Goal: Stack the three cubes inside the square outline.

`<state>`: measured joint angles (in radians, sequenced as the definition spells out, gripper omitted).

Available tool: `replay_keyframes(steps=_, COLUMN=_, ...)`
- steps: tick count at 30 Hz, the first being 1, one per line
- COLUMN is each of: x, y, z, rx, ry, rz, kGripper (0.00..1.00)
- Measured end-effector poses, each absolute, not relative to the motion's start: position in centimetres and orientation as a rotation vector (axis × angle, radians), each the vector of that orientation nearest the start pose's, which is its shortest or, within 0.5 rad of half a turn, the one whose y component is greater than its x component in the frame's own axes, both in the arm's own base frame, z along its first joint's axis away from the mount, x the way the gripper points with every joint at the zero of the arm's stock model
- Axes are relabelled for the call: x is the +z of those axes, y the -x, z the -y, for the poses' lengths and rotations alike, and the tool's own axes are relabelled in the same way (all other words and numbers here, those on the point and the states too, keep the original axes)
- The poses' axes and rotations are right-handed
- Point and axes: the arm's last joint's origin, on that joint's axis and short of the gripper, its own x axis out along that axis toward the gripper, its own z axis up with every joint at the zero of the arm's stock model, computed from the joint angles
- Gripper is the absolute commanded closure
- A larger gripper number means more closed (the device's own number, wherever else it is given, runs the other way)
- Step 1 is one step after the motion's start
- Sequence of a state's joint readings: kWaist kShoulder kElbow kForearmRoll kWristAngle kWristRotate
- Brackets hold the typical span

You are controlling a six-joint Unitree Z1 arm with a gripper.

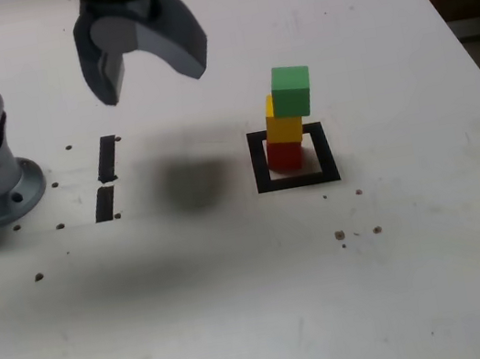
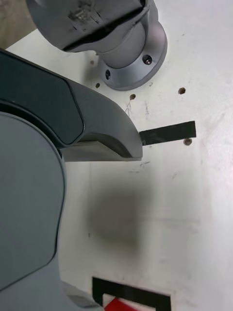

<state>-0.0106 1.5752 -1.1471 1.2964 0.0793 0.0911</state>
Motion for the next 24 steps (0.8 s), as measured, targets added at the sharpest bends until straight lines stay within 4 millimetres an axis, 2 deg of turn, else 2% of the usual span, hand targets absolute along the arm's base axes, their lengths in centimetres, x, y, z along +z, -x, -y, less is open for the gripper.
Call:
replay_keyframes(steps=6, x=26.8, y=-20.0, z=-0.3, rx=-0.032, ry=-0.121, rz=-1.715, kGripper=0.01)
replay_keyframes(steps=24, x=22.8, y=-20.4, z=-0.2, rx=-0.044, ry=-0.106, rz=-1.718, kGripper=0.01)
